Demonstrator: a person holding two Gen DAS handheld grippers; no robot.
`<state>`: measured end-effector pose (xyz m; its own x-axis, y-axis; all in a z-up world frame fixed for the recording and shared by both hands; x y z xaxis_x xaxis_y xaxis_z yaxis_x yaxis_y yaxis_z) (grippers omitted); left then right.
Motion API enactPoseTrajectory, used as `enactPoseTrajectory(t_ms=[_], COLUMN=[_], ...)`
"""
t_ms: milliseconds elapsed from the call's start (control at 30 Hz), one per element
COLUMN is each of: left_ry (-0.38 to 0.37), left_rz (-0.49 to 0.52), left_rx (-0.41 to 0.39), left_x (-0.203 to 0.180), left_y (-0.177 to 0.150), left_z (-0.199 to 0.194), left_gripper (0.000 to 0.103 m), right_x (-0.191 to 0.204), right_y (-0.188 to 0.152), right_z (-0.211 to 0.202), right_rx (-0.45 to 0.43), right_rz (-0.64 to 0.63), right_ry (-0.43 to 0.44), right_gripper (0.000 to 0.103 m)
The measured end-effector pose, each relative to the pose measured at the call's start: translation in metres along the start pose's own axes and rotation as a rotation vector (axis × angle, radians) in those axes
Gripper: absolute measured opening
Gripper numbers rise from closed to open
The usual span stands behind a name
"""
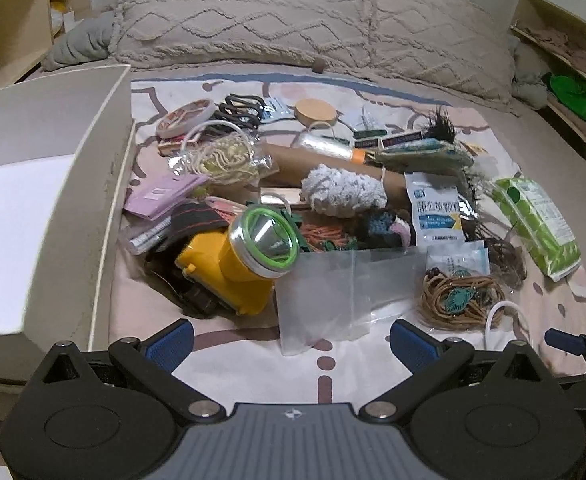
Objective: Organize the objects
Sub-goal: 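Move the left tool toward the clear plastic bag while the right tool approaches the white ring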
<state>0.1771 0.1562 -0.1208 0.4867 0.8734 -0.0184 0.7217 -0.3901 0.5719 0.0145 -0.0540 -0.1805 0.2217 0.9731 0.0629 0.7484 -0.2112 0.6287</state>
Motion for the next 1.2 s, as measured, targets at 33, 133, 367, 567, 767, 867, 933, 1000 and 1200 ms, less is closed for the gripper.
enactPoseTrajectory(t_ms=[33, 133, 367, 567, 767, 867, 933, 1000, 1200], left_ry=[-0.002, -0.01, -0.035, -0.071, -0.113, -0.12, -0.123, -0.123, -0.116], left_rz=[0.003, 0.011, -0.016, -0.069, -0.125, -0.148, -0.16, -0.165, -0.17], left_rx=[0.002, 0.012, 0.01, 0.04, 0.08, 0.099, 0.106, 0.107, 0.105], left_x=[-0.001, -0.006, -0.007, -0.003, -0.003, -0.003, 0.001, 0.002, 0.001], left_y=[-0.001, -0.004, -0.004, 0.0, 0.001, 0.001, -0.004, -0.004, -0.003], left_z=[0.003, 0.013, 0.032, 0.043, 0.055, 0.06, 0.063, 0.065, 0.068], left_gripper=[0.102, 0.097, 0.084, 0.071, 0.069, 0.069, 0.069, 0.069, 0.056], right_x=[-0.003, -0.01, -0.017, -0.012, -0.009, -0.006, -0.004, -0.002, -0.008], right_y=[-0.002, -0.01, -0.022, -0.03, -0.037, -0.039, -0.042, -0.043, -0.035], right_z=[0.002, 0.007, 0.015, 0.015, 0.015, 0.016, 0.015, 0.015, 0.019], right_rx=[0.004, 0.011, -0.007, -0.088, -0.129, -0.14, -0.152, -0.159, -0.113], right_rz=[0.003, 0.008, 0.015, -0.008, 0.002, 0.01, 0.022, 0.029, 0.06], right_ry=[-0.009, -0.032, -0.041, -0.074, -0.122, -0.152, -0.177, -0.197, -0.166], right_gripper=[0.103, 0.103, 0.103, 0.103, 0.103, 0.103, 0.103, 0.103, 0.103])
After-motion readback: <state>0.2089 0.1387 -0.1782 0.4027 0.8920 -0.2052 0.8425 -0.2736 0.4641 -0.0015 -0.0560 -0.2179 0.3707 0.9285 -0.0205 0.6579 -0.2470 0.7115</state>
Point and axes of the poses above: each gripper's, at about its wrist camera, not at the fingertips, and z roughly the way its jaws point, x to its left, y to its top, the point moved 6 cm from there along z, roughly the way its jaws point, and after that the axes turned 6 degrees about y, right-handed, at the moved point
